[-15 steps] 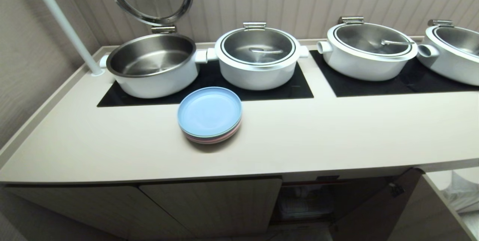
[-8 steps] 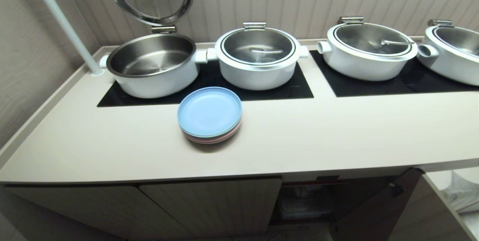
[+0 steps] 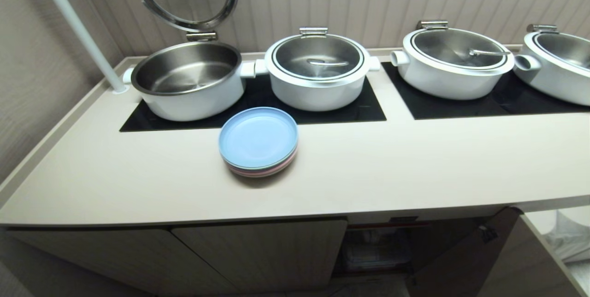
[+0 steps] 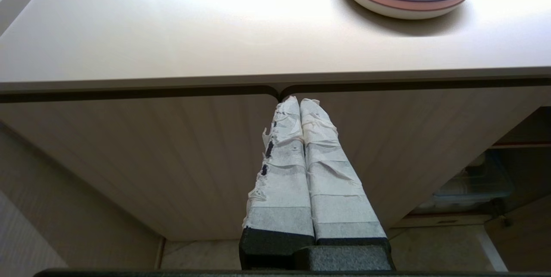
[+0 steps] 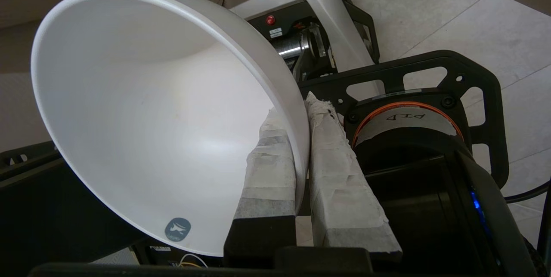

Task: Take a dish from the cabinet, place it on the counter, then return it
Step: Put it back into the cabinet

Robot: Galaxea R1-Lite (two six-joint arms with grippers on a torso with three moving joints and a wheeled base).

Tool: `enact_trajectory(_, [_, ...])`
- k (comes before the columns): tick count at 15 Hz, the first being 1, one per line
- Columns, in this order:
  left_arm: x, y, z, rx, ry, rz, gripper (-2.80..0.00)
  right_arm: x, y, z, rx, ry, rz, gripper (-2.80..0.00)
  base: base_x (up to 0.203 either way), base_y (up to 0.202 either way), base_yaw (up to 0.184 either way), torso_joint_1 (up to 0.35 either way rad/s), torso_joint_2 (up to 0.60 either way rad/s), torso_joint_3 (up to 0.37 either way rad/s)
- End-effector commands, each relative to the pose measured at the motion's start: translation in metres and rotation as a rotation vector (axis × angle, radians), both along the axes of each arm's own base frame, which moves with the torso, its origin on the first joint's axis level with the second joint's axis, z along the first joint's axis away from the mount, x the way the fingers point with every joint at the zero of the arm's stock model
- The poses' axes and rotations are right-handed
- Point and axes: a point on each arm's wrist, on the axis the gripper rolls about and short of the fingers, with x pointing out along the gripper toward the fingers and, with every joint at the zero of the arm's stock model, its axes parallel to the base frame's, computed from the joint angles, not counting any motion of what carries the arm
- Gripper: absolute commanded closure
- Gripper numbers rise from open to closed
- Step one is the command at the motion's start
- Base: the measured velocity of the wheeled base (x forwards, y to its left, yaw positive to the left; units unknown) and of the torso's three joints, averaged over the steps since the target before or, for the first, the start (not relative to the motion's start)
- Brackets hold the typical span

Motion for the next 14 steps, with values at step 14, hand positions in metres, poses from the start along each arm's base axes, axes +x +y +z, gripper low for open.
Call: enact_trajectory(14, [0.0000,0.0000,0.0000,0.000,0.000,0.000,0.00,0.0002,0.0001,0.0021,-0.001,-0.002,0.009,0.00,0.000,0.000,0.000,0.000,0.00,0.000])
